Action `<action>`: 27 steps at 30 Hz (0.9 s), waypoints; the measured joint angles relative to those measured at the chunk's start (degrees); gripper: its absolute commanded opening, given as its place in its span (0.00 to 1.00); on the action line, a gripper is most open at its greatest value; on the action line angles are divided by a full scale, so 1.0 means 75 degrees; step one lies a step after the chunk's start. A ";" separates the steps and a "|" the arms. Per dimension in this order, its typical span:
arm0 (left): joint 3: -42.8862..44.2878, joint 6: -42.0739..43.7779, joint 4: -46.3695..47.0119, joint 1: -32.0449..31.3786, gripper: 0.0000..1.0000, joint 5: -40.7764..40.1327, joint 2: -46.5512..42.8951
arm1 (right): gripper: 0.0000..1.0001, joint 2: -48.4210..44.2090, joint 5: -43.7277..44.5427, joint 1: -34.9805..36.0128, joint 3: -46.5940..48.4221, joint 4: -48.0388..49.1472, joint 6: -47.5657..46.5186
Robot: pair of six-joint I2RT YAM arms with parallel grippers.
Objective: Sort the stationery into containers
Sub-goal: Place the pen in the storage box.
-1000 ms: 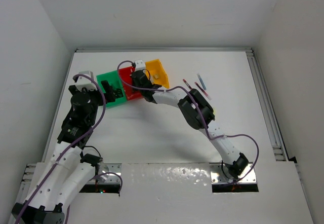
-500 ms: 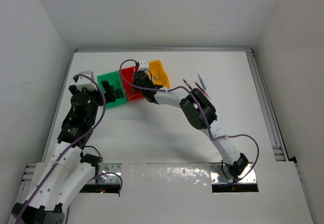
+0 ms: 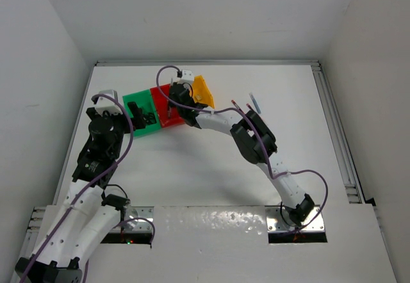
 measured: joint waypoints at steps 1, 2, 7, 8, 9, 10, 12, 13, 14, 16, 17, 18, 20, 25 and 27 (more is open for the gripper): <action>0.0000 0.0000 0.0000 0.0000 1.00 0.0003 -0.0006 | 0.00 0.0000 0.0015 0.0003 -0.0012 -0.0038 0.0096; 0.0000 0.0000 0.0000 0.0000 1.00 0.0006 -0.0009 | 0.00 0.0003 0.0020 0.0003 -0.0015 -0.0064 0.0181; 0.0000 0.0000 0.0000 0.0000 1.00 0.0006 -0.0015 | 0.00 0.0003 -0.0006 0.0003 -0.0015 -0.0187 0.0527; 0.0000 0.0000 0.0000 0.0000 1.00 0.0006 -0.0017 | 0.00 0.0003 -0.0017 0.0003 -0.0015 -0.0227 0.0574; 0.0000 0.0000 0.0000 0.0000 1.00 0.0003 -0.0017 | 0.00 0.0003 -0.0047 0.0000 -0.0015 -0.0274 0.0627; -0.0003 0.0000 0.0003 0.0000 1.00 0.0003 -0.0020 | 0.00 0.0003 -0.0067 0.0003 -0.0015 -0.0309 0.0670; 0.0000 0.0000 0.0000 0.0000 1.00 0.0003 -0.0020 | 0.00 0.0003 -0.0114 0.0003 -0.0015 -0.0388 0.0749; 0.0000 0.0000 0.0000 0.0000 1.00 0.0003 -0.0017 | 0.00 0.0003 -0.0131 0.0000 -0.0017 -0.0417 0.0778; 0.0000 0.0000 0.0003 0.0000 1.00 0.0003 -0.0017 | 0.00 0.0003 -0.0149 0.0003 -0.0023 -0.0443 0.0801; 0.0000 0.0000 0.0003 0.0003 1.00 0.0006 -0.0017 | 0.00 0.0003 -0.0189 0.0003 -0.0052 -0.0452 0.0836; -0.0003 0.0000 0.0000 0.0000 1.00 0.0006 -0.0017 | 0.00 0.0003 -0.0210 0.0003 -0.0067 -0.0466 0.0860; 0.0000 0.0000 0.0003 0.0003 1.00 0.0006 -0.0017 | 0.00 0.0003 -0.0242 0.0003 -0.0073 -0.0487 0.0883; 0.0000 0.0000 0.0009 0.0003 1.00 0.0012 -0.0017 | 0.03 0.0003 -0.0306 0.0000 -0.0082 -0.0527 0.0889; -0.0003 0.0000 0.0076 0.0003 1.00 0.0023 -0.0006 | 0.20 0.0006 -0.0417 0.0003 -0.0143 -0.0615 0.0921; -0.0003 0.0000 0.0096 0.0003 1.00 0.0023 0.0003 | 0.26 0.0006 -0.0463 0.0003 -0.0149 -0.0627 0.0909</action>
